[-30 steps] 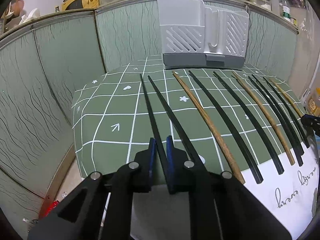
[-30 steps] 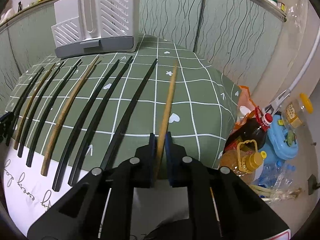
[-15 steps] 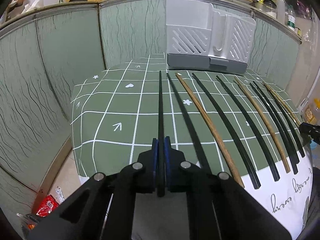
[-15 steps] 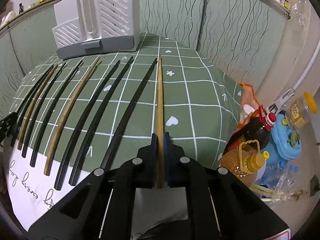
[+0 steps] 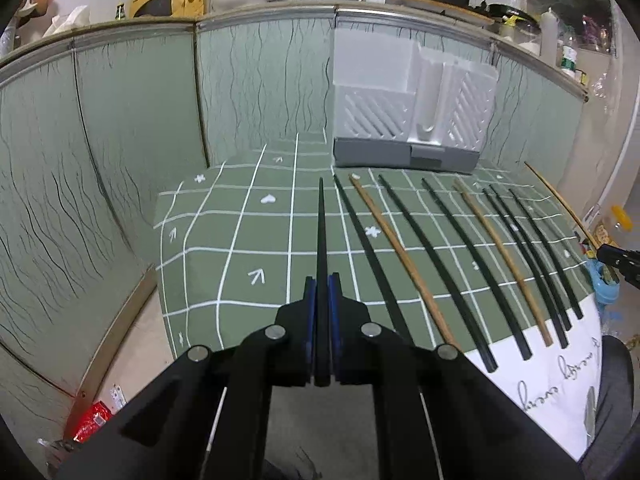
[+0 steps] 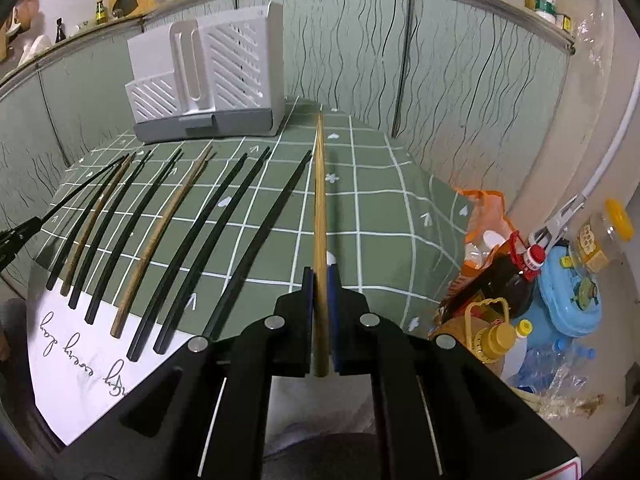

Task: Organize utensils
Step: 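Lift both held chopsticks and carry them toward the white utensil holder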

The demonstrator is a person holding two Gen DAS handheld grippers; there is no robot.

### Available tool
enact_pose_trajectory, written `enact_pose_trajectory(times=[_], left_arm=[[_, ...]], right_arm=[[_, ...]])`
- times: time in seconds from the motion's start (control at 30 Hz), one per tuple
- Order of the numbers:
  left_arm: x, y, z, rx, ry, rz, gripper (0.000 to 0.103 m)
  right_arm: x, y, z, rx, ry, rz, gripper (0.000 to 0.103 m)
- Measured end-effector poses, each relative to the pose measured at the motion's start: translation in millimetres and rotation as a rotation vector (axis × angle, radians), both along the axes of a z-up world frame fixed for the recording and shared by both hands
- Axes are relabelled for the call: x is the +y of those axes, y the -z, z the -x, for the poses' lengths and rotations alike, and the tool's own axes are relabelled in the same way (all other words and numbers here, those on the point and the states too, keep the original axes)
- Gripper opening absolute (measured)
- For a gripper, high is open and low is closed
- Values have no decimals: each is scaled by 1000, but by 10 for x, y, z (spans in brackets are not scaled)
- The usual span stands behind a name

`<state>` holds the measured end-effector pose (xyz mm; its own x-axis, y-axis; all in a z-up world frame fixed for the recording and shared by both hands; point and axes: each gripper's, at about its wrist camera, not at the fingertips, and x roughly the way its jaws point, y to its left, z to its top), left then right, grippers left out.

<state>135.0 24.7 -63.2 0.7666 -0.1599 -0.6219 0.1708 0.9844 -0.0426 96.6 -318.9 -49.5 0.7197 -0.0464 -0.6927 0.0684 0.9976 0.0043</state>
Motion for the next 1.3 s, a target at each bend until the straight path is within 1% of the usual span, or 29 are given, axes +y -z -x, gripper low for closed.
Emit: enact_pose_trajectory(times=[0.13, 0.2, 0.3, 0.4, 0.47, 0.57, 0.63, 0.73, 0.77, 0.8, 0.87, 0.97, 1.0, 1.07, 1.13, 1.2, 1.3], left_arm=[[47, -144, 79, -31, 14, 18, 6], [63, -206, 119, -47, 15, 22, 6], [101, -322, 172, -73, 22, 35, 6], [139, -421, 212, -90, 27, 44, 6], [157, -481, 245, -105, 28, 39, 6], [177, -583, 254, -123, 32, 40, 6], [180, -641, 237, -134, 36, 34, 6], [195, -746, 216, -152, 42, 32, 6], [202, -790, 199, -159, 43, 30, 6], [207, -821, 190, -164, 43, 31, 6], [219, -874, 166, -168, 41, 33, 6], [225, -890, 145, -169, 41, 34, 6], [223, -884, 143, -167, 42, 34, 6], [214, -861, 128, -157, 46, 35, 6], [206, -820, 123, -144, 51, 35, 6], [192, -769, 124, -134, 53, 34, 6], [174, -702, 124, -117, 56, 29, 6]], right_arm=[[-6, -141, 69, -27, -24, -9, 7], [12, -208, 87, -33, -36, 2, 7], [35, -226, 61, -8, -66, -4, 7], [48, -188, 18, 20, -67, 11, 7], [35, -192, 21, 19, -53, 17, 7], [-16, -209, 24, 19, -37, -6, 7], [-48, -238, 19, 11, -26, -4, 7], [-90, -315, 40, -26, -22, -23, 6], [-93, -343, 38, -35, -20, -23, 3], [-101, -377, 35, -42, -22, -25, 3], [-112, -401, -4, -34, -17, -7, 3], [-130, -301, -81, 17, -36, 3, 4], [-138, -217, -105, 41, -41, 5, 7], [-139, -89, -120, 71, -60, 5, 8], [-123, 68, -145, 104, -70, 33, 9], [-128, 204, -174, 143, -85, 14, 9], [-97, 298, -185, 158, -97, 24, 12]])
